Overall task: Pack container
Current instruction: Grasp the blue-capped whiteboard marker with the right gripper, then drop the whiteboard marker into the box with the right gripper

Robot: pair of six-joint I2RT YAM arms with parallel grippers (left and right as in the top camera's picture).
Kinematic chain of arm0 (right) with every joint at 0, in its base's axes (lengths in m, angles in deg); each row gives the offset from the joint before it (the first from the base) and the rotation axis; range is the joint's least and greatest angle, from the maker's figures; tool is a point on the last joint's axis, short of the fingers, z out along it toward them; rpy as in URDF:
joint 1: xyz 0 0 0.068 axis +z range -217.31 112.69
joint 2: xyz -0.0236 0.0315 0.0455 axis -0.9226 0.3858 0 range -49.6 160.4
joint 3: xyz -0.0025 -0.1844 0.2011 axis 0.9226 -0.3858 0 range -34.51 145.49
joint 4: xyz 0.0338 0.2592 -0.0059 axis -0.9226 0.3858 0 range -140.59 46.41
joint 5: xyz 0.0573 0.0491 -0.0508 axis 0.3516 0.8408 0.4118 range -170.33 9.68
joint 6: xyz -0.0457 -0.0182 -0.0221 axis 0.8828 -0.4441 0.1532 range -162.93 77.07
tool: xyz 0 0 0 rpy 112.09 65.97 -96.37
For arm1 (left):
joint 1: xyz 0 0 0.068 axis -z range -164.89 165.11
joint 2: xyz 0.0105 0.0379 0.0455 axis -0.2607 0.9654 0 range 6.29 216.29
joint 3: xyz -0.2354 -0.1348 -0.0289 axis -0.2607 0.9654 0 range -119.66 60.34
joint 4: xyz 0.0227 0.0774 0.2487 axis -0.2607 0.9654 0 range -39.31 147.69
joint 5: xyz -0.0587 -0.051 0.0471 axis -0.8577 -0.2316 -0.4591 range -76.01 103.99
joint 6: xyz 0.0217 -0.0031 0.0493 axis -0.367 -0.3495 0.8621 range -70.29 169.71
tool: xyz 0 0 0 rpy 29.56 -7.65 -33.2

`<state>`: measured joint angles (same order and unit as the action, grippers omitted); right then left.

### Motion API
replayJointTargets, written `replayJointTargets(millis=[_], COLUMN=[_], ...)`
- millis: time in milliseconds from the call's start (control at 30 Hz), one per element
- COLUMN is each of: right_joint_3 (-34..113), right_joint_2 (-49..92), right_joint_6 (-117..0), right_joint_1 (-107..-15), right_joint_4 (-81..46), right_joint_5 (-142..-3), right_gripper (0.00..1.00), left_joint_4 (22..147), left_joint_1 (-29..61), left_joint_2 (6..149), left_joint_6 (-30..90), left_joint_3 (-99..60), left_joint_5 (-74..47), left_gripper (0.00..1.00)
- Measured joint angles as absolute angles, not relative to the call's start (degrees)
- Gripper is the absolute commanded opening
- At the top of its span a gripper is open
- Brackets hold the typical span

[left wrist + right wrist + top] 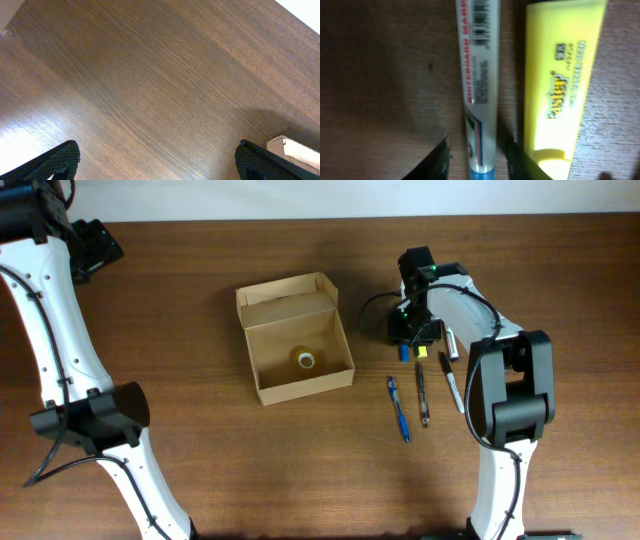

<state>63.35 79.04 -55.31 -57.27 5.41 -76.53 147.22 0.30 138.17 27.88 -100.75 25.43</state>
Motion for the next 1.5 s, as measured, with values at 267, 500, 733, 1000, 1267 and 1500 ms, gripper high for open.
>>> replayJointTargets(millis=[267, 500, 733, 1000, 1267, 1500], right_joint_3=[62.92, 63.55, 76.55, 98.5, 100.14, 96.42], right_joint_2=[78.88, 78.88, 77.94, 71.93, 72.11, 77.94], right_joint_6=[-56.1, -56.16, -51.59, -39.42, -16.73, -0.65], right_joint_1=[-57.57, -57.46, -55.04, -43.82, -29.33, -27.17], right_joint_4=[4.52, 6.49, 18.11, 26.99, 28.32, 26.94], right_joint_5=[-76.95, -75.92, -74.83, -74.78, -74.33, -74.22], right_gripper=[0.04, 0.04, 0.04, 0.04, 0.04, 0.04], left_joint_4=[147.18, 147.2, 147.2, 147.2, 147.2, 147.2], left_joint_1=[0.3, 0.3, 0.3, 0.3, 0.3, 0.3], left_joint_2=[138.17, 138.17, 138.17, 138.17, 138.17, 138.17], left_joint_6=[27.91, 27.88, 27.88, 27.91, 27.88, 27.91], left_joint_3=[-100.75, -100.75, -100.75, -100.75, -100.75, -100.75], left_joint_5=[25.43, 25.43, 25.45, 25.43, 25.43, 25.43], left_gripper=[1.0, 1.0, 1.0, 1.0, 1.0, 1.0])
